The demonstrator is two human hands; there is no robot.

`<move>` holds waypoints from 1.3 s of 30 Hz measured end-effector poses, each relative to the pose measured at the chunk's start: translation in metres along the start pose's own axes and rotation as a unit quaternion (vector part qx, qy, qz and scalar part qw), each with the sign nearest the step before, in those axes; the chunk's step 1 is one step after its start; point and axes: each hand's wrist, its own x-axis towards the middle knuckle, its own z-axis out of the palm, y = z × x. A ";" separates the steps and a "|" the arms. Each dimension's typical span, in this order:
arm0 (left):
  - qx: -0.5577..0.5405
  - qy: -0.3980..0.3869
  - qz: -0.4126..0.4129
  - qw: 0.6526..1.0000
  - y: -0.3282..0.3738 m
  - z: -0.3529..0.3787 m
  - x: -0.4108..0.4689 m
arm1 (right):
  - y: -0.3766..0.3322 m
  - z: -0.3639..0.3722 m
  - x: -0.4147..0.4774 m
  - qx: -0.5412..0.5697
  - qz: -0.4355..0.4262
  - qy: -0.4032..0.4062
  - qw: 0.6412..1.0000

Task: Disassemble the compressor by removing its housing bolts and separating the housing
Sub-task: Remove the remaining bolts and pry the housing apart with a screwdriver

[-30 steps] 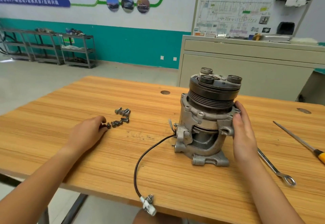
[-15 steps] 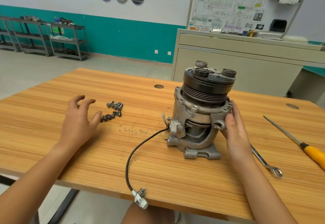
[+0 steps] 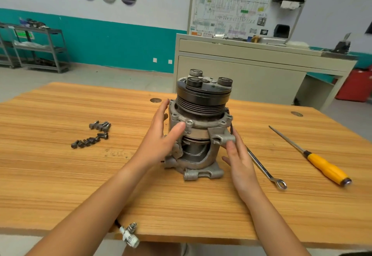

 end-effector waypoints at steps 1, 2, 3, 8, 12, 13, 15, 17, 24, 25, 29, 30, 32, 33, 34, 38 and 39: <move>-0.006 -0.003 0.003 1.000 0.000 0.002 0.001 | 0.000 -0.001 -0.001 -0.001 0.001 -0.001 1.000; -0.011 -0.003 0.006 1.000 0.000 0.003 0.002 | 0.001 -0.001 -0.002 -0.001 0.000 -0.002 1.000; -0.014 0.000 0.007 1.000 -0.001 0.005 0.002 | 0.001 -0.001 -0.002 -0.001 0.000 -0.003 1.000; -0.041 0.008 -0.005 0.999 -0.001 0.004 0.003 | -0.003 0.005 -0.005 -0.002 0.026 0.005 1.000; -0.084 0.040 -0.057 0.994 -0.005 0.001 0.017 | -0.013 0.012 -0.003 -0.005 0.075 0.001 0.997; -0.081 0.044 -0.063 0.994 -0.004 0.002 0.022 | -0.015 0.013 -0.001 -0.010 0.081 0.006 0.997; -0.094 0.029 -0.060 0.993 -0.004 0.004 0.032 | -0.017 0.016 0.002 -0.013 0.082 0.021 0.996; -0.121 0.000 -0.057 0.991 -0.006 0.003 0.038 | -0.018 0.018 0.003 -0.015 0.080 0.031 0.996; -0.158 0.025 -0.108 0.981 -0.005 0.005 0.040 | -0.018 0.018 0.006 -0.052 0.072 0.013 0.996; -0.164 0.038 -0.108 0.980 -0.003 0.008 0.038 | -0.016 0.017 0.007 -0.056 0.070 0.006 0.996; -0.177 0.108 -0.089 0.974 0.004 0.019 0.025 | -0.017 0.013 0.016 -0.034 0.102 -0.022 0.994; -0.162 0.122 -0.073 0.976 0.007 0.021 0.019 | -0.019 0.013 0.020 -0.029 0.118 -0.027 0.992; -0.143 0.135 -0.039 0.980 0.010 0.027 0.010 | -0.021 0.012 0.029 -0.020 0.144 -0.024 0.989; -0.129 0.138 -0.025 0.982 0.010 0.030 0.008 | -0.022 0.011 0.031 -0.022 0.150 -0.026 0.988; -0.109 0.143 -0.016 0.984 0.009 0.032 0.007 | -0.024 0.010 0.033 -0.029 0.151 -0.030 0.988; -0.054 0.184 0.016 0.981 0.005 0.034 0.008 | -0.026 0.010 0.027 -0.069 0.141 -0.030 0.987; -0.042 0.192 0.022 0.980 0.004 0.033 0.008 | -0.026 0.007 0.024 -0.081 0.128 -0.029 0.988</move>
